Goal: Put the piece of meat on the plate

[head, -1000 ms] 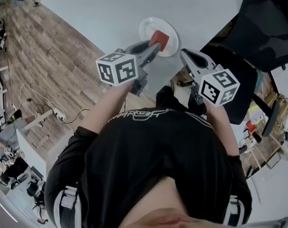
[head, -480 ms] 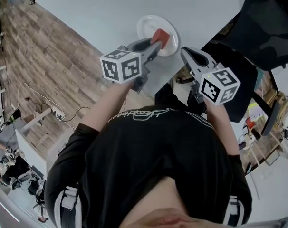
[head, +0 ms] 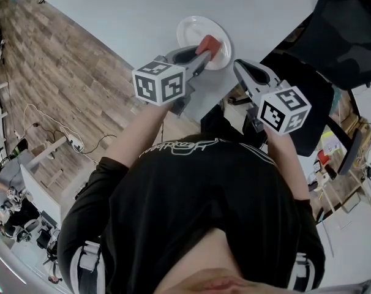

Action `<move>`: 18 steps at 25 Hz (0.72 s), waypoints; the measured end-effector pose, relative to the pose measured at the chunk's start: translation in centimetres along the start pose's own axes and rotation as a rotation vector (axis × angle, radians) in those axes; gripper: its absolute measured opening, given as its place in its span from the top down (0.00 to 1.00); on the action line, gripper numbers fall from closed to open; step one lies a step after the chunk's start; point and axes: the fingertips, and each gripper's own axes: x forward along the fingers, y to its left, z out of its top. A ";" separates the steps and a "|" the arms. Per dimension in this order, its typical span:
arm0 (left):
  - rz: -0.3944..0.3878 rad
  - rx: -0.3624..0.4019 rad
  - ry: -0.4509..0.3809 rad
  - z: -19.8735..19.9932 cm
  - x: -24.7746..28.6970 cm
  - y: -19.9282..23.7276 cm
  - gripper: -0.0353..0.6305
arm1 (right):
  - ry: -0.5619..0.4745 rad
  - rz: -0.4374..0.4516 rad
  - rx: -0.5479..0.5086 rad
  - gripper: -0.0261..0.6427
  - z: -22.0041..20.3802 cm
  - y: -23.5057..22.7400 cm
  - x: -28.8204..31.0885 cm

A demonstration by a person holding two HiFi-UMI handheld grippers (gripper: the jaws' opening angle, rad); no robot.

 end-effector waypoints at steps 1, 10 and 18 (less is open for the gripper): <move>0.001 0.008 0.003 0.0 0.0 0.0 0.82 | 0.001 0.000 0.003 0.94 -0.1 0.0 0.0; 0.071 0.087 0.014 0.2 -0.2 1.0 0.76 | 0.008 -0.001 0.006 0.94 -0.5 -0.1 0.1; 0.122 0.075 0.018 0.1 -0.5 2.7 0.72 | 0.012 -0.002 0.012 0.94 -0.6 -0.2 0.1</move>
